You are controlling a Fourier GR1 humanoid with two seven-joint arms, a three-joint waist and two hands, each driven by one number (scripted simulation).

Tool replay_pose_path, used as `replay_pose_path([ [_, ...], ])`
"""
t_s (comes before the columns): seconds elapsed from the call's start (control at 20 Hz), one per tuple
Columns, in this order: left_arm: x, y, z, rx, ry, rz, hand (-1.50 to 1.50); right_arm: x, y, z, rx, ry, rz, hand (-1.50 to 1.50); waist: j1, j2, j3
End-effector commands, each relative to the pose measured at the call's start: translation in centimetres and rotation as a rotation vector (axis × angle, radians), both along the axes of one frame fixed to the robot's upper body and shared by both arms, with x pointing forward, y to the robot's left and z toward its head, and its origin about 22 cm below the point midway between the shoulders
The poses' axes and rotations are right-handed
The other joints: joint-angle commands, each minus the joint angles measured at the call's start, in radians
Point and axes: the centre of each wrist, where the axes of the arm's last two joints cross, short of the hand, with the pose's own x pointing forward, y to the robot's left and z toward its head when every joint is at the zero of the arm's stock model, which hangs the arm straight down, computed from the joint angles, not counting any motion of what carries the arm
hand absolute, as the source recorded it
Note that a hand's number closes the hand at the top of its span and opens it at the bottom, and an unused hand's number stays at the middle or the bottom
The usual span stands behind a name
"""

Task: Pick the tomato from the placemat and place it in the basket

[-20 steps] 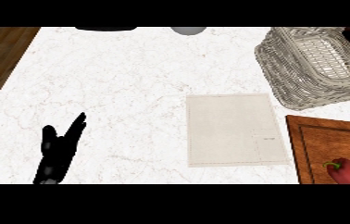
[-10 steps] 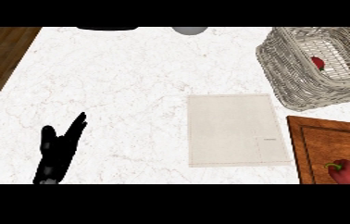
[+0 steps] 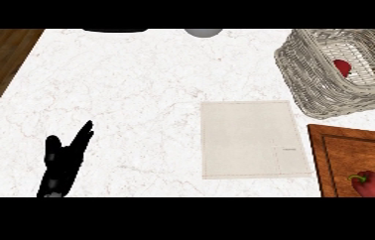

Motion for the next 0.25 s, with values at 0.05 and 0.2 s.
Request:
replay_pose_path([
  [0.05, -1.3, -0.1, -1.9, -0.041, 0.065, 0.005, 0.00, -4.0, -4.3, 1.6, 0.059, -0.041, -0.097, -1.50, -0.004, 0.010, -0.007],
  [0.2, -0.3, -0.9, -2.3, -0.022, 0.068, 0.024, 0.00, -5.8, -5.9, 1.5, 0.088, -0.018, -0.111, -1.50, -0.010, 0.013, -0.006],
])
